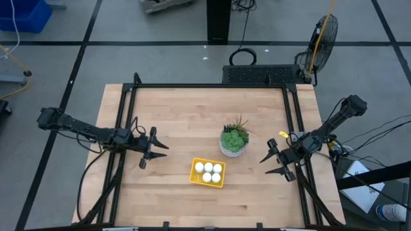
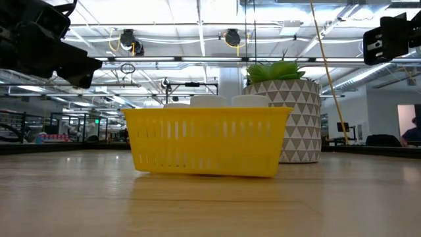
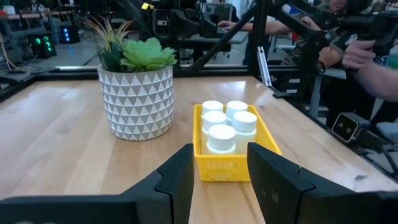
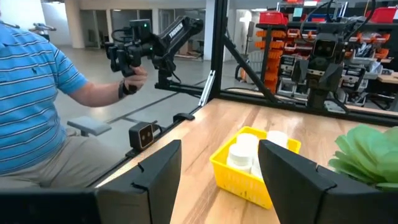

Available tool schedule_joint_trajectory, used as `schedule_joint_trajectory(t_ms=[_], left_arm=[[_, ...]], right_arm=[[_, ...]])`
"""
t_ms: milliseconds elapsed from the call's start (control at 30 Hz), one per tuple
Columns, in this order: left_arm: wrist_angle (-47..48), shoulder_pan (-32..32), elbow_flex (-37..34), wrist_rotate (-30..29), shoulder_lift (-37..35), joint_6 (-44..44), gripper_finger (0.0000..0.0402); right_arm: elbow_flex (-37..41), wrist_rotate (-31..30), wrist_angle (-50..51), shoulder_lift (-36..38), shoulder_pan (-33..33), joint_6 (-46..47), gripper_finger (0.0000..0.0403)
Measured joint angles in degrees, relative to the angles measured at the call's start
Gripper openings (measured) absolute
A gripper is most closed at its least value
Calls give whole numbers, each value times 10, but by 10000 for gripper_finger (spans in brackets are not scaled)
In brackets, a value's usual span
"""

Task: Pick and place pill bottles into a basket
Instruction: Return to Home Position

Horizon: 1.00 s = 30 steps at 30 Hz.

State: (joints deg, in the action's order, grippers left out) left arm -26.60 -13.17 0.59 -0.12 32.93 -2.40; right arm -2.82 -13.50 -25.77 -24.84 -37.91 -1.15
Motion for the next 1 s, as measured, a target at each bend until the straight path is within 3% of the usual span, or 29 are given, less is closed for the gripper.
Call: schedule_joint_trajectory(t_ms=[367,567,1000], left_arm=[[-2,0,0,36,-35,-24,152],[5,-1,0,71,-100,-2,152],[57,0,0,72,-224,-8,152]], right_arm=[[1,0,-14,0,0,-4,208],[2,0,-14,0,0,4,208],[2,0,-14,0,0,5,208]])
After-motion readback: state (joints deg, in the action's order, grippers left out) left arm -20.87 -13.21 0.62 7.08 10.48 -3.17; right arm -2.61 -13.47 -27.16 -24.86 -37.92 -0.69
